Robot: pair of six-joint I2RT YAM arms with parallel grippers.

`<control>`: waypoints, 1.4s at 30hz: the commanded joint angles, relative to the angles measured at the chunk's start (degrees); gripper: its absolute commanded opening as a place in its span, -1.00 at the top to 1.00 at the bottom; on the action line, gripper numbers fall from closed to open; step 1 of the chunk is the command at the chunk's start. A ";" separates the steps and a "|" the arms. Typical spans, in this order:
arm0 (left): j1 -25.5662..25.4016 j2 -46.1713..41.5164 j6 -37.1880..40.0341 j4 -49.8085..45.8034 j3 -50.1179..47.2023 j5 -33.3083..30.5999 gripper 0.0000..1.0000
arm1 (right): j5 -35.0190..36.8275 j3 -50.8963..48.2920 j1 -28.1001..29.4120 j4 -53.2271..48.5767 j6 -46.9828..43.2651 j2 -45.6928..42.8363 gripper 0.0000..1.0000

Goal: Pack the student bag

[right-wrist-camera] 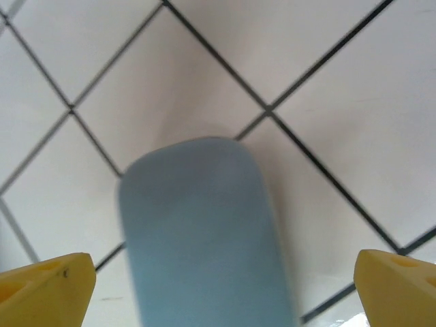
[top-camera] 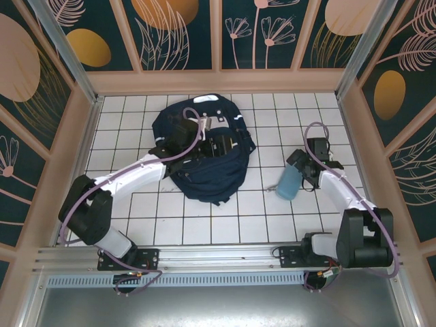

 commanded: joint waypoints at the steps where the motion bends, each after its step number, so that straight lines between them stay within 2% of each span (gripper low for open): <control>1: -0.22 1.33 -0.72 1.42 2.17 0.20 -0.74 | -0.56 -0.17 2.48 -2.68 -3.86 3.37 -0.98; 5: -0.23 0.99 -0.14 0.24 2.25 -0.91 -0.75 | -0.67 0.03 7.83 -1.41 -2.84 6.15 -0.97; 12: -0.16 0.05 1.88 -2.60 2.17 -3.70 -0.78 | 1.42 -2.00 11.56 -2.25 0.17 8.86 -0.97; 14: -0.22 0.05 2.90 -3.78 2.65 -4.42 -0.78 | 2.34 -2.54 13.17 -3.48 0.84 8.81 -0.92; 21: -0.23 -0.37 6.16 -7.34 3.72 -7.19 -0.78 | -0.05 -5.58 16.43 -4.42 3.35 4.75 -0.51; 25: -0.22 -0.78 7.99 -9.16 4.06 -8.43 -0.78 | 0.65 -6.10 16.89 -4.22 4.61 2.98 -0.22; 33: -0.83 -2.47 17.13 -19.15 6.39 -11.03 -0.76 | 4.11 -1.52 16.86 -6.85 2.63 -3.58 -0.21; 42: -8.83 2.56 26.20 -31.74 12.27 -22.99 -0.77 | 3.54 0.25 15.17 -6.68 1.21 -4.98 -0.23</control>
